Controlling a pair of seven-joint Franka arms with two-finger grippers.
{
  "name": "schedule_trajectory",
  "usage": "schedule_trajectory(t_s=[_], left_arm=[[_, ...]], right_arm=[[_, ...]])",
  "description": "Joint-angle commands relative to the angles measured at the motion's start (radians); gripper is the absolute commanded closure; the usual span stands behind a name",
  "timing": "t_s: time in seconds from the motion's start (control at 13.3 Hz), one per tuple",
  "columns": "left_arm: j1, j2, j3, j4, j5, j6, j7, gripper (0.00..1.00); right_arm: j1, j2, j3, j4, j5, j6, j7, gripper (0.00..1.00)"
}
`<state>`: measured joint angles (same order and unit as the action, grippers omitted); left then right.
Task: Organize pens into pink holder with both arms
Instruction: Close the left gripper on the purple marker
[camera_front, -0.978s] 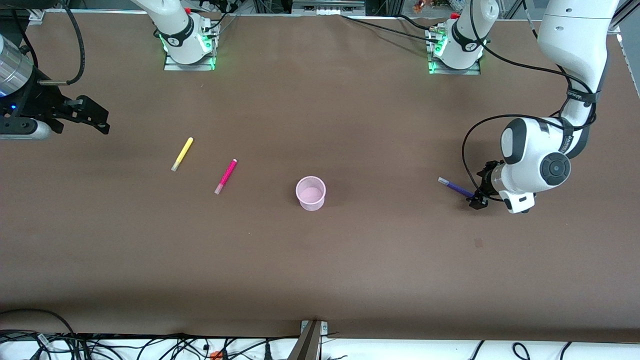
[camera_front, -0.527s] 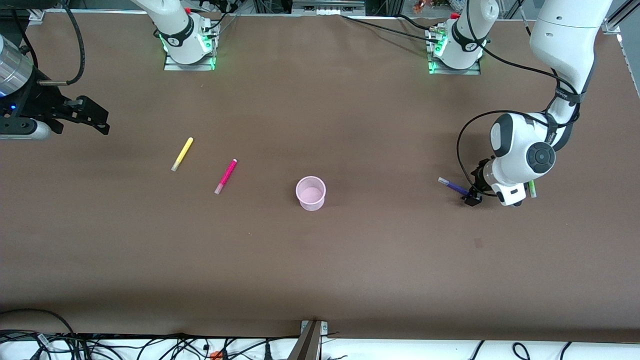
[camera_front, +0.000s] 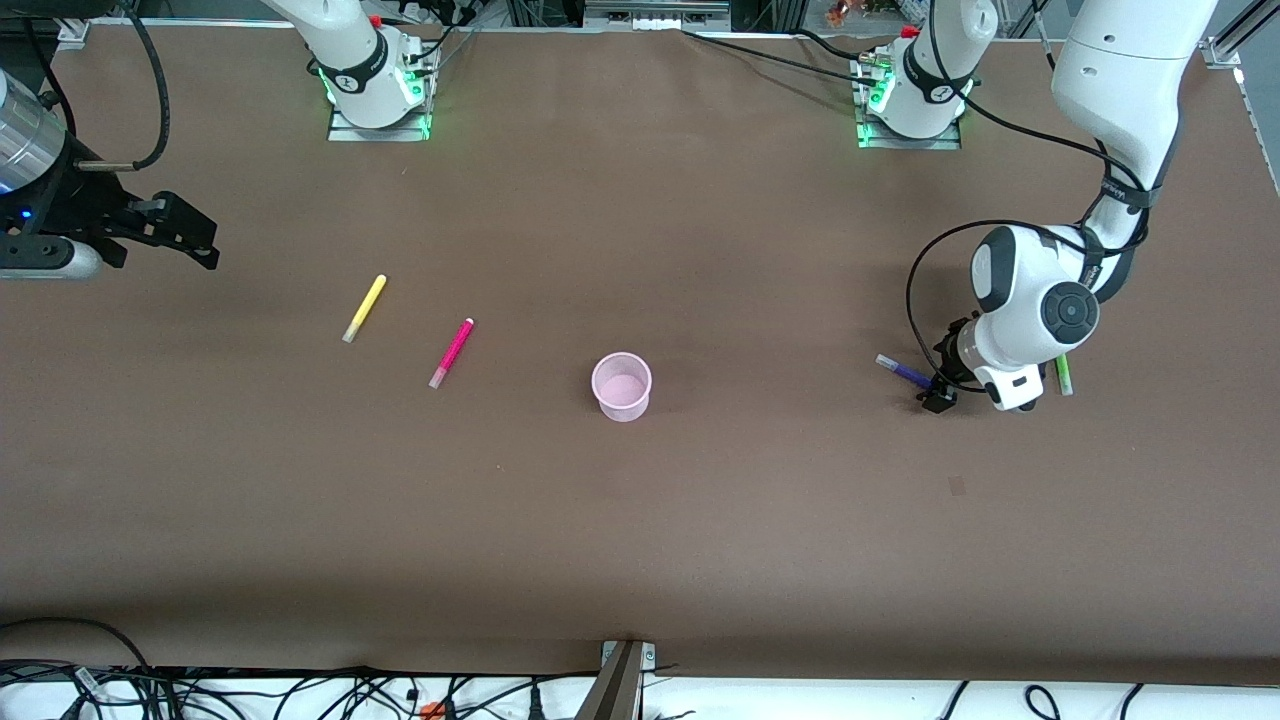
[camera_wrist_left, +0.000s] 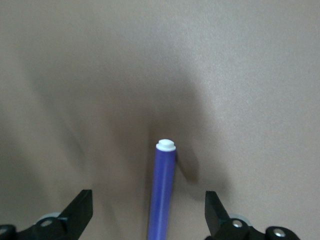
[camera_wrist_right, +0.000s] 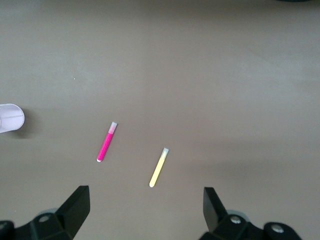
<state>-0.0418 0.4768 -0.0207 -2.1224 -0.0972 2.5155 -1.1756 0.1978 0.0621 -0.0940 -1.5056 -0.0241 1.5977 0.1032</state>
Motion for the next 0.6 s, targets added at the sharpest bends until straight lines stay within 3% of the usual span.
schedule_trajectory(t_s=[0.0,0.15,0.3,0.45,0.53], left_arm=[[-0.012,0.002,0.001,-0.014,-0.019,0.04,-0.035,0.39],[-0.013,0.005,-0.001,-0.019,-0.018,0.054,-0.05,0.47],[-0.015,0.008,-0.001,-0.019,-0.019,0.054,-0.05,0.69],[-0.015,0.0,-0.001,-0.018,-0.019,0.052,-0.052,1.0],[-0.016,-0.006,-0.001,-0.018,-0.018,0.049,-0.056,1.0]], right_arm=[[0.003,0.01,-0.001,0.022,-0.014,-0.005,0.004,0.0],[0.002,0.01,-0.001,0.022,-0.013,-0.005,0.004,0.0],[0.002,0.01,0.0,0.022,-0.011,-0.004,0.004,0.0],[0.003,0.01,-0.001,0.022,-0.011,-0.005,0.004,0.0],[0.002,0.01,-0.001,0.022,-0.013,-0.005,0.004,0.0]])
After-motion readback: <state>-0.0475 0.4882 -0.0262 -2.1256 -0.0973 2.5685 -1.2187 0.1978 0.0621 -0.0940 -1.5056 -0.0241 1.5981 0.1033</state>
